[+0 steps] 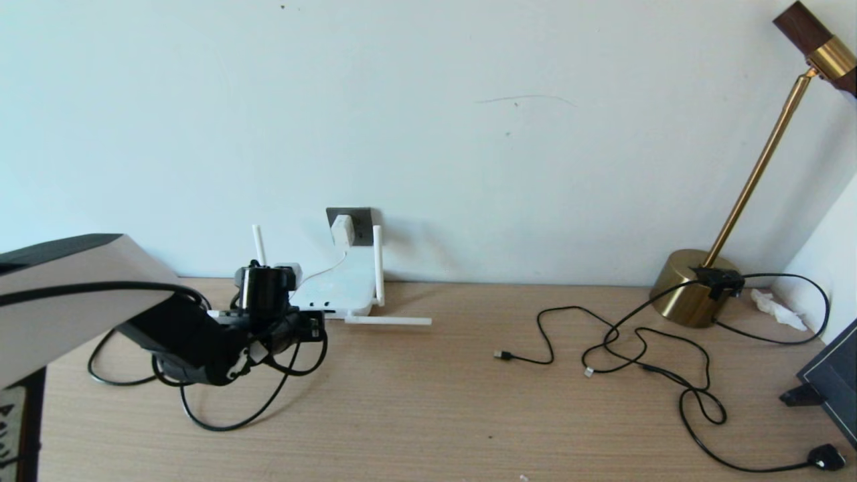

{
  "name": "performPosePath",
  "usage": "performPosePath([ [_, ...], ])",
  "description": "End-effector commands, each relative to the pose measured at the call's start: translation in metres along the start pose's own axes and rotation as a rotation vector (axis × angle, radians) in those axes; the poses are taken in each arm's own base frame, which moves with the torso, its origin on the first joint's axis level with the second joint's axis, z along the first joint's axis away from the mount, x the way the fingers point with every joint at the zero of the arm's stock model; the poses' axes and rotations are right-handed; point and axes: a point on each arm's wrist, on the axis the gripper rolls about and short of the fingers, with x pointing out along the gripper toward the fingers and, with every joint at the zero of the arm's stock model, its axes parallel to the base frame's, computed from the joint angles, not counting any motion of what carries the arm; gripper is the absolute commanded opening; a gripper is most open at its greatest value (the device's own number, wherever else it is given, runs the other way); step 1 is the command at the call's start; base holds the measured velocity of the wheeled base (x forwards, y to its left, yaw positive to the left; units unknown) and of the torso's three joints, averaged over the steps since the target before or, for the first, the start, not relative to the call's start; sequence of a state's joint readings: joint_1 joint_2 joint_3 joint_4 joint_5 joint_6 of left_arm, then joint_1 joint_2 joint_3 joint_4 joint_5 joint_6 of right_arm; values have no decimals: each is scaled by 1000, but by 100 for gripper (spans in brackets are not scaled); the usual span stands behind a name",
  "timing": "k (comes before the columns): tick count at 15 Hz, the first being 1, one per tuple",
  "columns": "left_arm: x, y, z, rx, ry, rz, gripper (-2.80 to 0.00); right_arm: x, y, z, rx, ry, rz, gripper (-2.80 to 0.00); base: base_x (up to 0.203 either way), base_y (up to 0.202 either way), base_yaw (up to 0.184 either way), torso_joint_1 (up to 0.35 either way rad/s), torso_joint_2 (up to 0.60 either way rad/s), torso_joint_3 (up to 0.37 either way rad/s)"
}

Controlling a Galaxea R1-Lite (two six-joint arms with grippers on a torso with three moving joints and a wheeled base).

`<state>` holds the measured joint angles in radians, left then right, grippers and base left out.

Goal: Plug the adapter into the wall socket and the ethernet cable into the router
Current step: Align cable and router interface

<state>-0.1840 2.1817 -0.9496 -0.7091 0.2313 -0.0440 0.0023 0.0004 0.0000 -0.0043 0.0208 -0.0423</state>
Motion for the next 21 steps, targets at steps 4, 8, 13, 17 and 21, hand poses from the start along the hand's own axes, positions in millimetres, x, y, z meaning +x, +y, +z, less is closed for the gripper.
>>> performPosePath([
  [4,1,0,1,-2,-7,1,-280,0,0,0,-1,1,1,-280,0,0,0,0,0,0],
  [8,2,0,1,-2,-7,2,-280,0,0,0,-1,0,1,-280,0,0,0,0,0,0],
  [13,4,-2,2,-2,-11,0,-280,0,0,0,-1,1,1,-280,0,0,0,0,0,0],
  [17,4,-3,4,-2,-17,-4,-280,0,0,0,-1,1,1,-280,0,0,0,0,0,0],
  [21,5,-3,5,-3,-17,-2,-280,0,0,0,-1,0,1,-280,0,0,0,0,0,0],
])
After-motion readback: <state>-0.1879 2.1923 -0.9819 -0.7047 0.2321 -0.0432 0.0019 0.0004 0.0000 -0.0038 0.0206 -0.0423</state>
